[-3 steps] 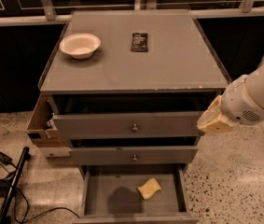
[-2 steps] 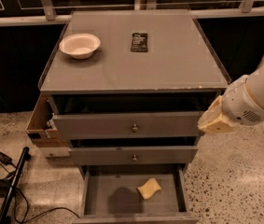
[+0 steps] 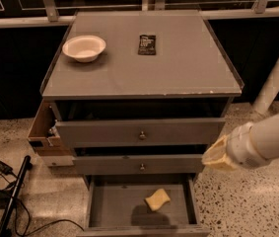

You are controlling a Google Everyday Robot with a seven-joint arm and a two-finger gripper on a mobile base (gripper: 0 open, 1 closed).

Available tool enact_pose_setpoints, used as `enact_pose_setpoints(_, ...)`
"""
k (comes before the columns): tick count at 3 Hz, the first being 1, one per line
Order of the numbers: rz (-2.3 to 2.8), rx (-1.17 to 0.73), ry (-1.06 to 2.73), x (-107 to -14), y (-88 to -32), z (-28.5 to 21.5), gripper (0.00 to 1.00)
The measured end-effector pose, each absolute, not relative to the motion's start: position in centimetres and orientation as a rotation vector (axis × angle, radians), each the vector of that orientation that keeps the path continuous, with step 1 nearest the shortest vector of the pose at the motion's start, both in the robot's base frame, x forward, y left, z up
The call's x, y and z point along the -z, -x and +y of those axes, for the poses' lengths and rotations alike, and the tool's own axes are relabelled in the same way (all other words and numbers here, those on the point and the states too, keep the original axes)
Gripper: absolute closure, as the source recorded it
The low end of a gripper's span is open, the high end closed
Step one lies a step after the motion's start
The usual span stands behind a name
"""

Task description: Pick sponge from bottom drawer and place on counter

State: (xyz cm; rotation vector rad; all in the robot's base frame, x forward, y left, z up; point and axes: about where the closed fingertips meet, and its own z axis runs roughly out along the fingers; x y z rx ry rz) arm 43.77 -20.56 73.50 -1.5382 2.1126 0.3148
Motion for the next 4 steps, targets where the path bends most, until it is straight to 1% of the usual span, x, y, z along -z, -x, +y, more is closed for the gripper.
enact_pose_setpoints(1,2.052,-0.411,1.500,-67.0,-44.2,-20.3,1.00)
enact_pose_setpoints(2,2.055,-0.407,1.500,-66.6,-44.2,-20.3,1.00)
enact_pose_setpoints(3,2.087,-0.357,1.507,-61.6,-44.5,-21.4,1.00)
enact_pose_setpoints(4,2.100,-0.335,1.486,-54.0,-45.7,-22.2,1.00)
